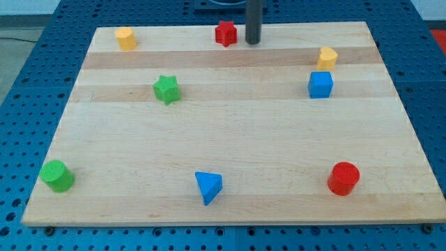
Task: Move red circle to the top right of the board
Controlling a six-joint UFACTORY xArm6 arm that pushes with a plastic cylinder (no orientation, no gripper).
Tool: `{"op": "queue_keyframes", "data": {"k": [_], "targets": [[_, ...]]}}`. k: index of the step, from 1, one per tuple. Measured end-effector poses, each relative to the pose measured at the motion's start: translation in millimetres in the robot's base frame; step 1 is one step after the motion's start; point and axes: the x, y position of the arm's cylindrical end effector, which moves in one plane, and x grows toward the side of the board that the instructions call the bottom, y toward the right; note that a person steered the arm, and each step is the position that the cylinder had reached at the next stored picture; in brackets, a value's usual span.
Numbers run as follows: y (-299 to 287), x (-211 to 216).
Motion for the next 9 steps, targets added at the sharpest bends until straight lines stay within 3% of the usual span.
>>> {"op": "queue_keyframes", "data": {"k": [1, 3, 4, 5, 6, 7, 8, 9], "targets": [[-3, -35], [-31, -24], [46, -21], [108, 11], [205, 74], [244, 202], [226, 326], [137, 374]]}}
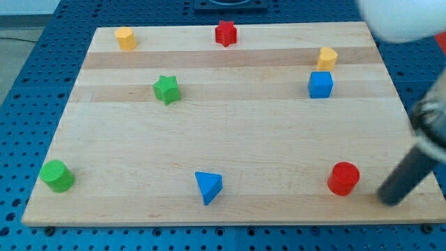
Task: Move red circle to the top right of the board
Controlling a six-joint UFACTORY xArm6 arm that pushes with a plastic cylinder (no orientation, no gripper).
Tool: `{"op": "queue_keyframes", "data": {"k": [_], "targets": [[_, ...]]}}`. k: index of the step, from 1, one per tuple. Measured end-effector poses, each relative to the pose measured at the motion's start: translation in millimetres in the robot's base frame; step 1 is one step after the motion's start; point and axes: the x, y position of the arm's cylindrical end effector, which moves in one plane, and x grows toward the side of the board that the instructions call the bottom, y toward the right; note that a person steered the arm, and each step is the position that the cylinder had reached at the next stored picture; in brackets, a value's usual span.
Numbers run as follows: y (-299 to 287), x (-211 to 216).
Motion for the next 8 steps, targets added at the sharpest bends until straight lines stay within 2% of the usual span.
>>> {"op": "queue_keyframes", "data": {"k": [1, 3, 4, 6, 7, 8], "targets": [[-73, -31], [-71, -95], [-38, -88], [-67, -152], [-22, -156], [-29, -159]]}}
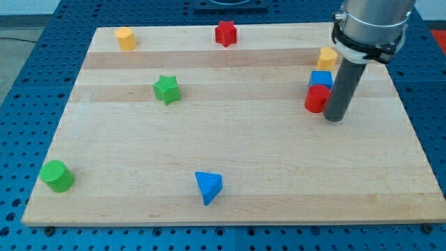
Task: Move red circle to the top right of the board
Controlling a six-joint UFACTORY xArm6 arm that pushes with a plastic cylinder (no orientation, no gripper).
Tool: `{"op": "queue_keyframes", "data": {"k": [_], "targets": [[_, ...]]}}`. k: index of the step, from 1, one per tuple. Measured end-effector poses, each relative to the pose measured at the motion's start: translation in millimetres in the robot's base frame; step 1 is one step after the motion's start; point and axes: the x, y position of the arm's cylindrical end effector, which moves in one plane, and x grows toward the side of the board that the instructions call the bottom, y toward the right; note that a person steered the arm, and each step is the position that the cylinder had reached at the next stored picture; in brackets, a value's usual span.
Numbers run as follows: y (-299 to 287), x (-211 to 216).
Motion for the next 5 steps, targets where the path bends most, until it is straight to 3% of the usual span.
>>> {"op": "queue_keyframes", "data": {"k": [1, 2, 3, 4, 5], "targets": [[-42, -35], [-59, -96], [-72, -125], [-99, -117], [-97, -157]]}}
